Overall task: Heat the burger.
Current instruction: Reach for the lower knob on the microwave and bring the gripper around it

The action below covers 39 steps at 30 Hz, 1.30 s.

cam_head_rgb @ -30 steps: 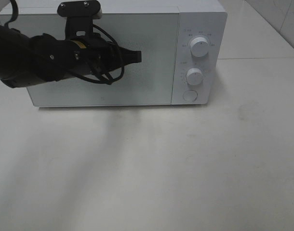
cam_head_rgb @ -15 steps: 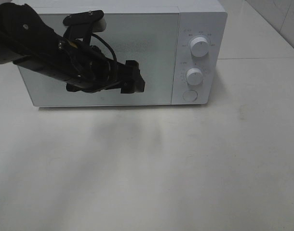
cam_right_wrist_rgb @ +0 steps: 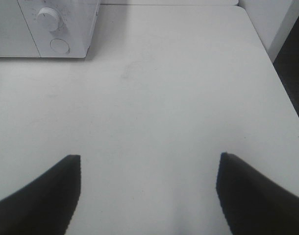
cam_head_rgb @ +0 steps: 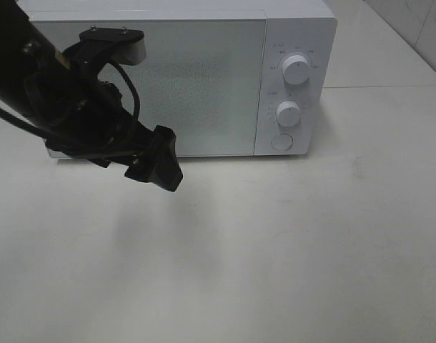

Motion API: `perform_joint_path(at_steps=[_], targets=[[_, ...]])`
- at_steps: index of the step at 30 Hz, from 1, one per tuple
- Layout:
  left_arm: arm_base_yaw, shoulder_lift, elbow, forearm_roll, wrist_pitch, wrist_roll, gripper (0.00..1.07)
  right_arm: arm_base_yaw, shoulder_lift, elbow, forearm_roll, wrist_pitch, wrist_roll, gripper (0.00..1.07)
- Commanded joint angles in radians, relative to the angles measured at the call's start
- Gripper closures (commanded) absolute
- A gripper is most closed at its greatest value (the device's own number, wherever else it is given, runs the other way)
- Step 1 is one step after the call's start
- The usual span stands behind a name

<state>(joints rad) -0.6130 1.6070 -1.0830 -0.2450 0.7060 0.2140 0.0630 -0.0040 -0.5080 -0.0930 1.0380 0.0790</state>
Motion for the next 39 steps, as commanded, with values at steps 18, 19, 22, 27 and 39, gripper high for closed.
perform_joint_path(at_steps=[18,19,22,27,39], targets=[[0.481,-0.152,-0.005,0.011,0.446,-0.066,0.07,-0.003,-0.026,0.0,0.0,-0.001,-0.005,0.32],[0.528,-0.176,-0.005,0.011,0.48,-0.066,0.07,-0.003,-0.026,0.0,0.0,-0.001,-0.005,0.32],[0.584,-0.219,-0.005,0.011,0.525,-0.066,0.07,-0.003,-0.026,0.0,0.0,-0.001,-0.005,0.32],[0.664,-0.335,0.021,0.011,0.545,-0.066,0.07,-0.003,-0.026,0.0,0.0,-0.001,-0.005,0.32],[0.688,-0.717,0.25,0.135,0.511,-0.115,0.07,-0.003,-0.026,0.0,0.0,-0.001,-0.005,0.32]])
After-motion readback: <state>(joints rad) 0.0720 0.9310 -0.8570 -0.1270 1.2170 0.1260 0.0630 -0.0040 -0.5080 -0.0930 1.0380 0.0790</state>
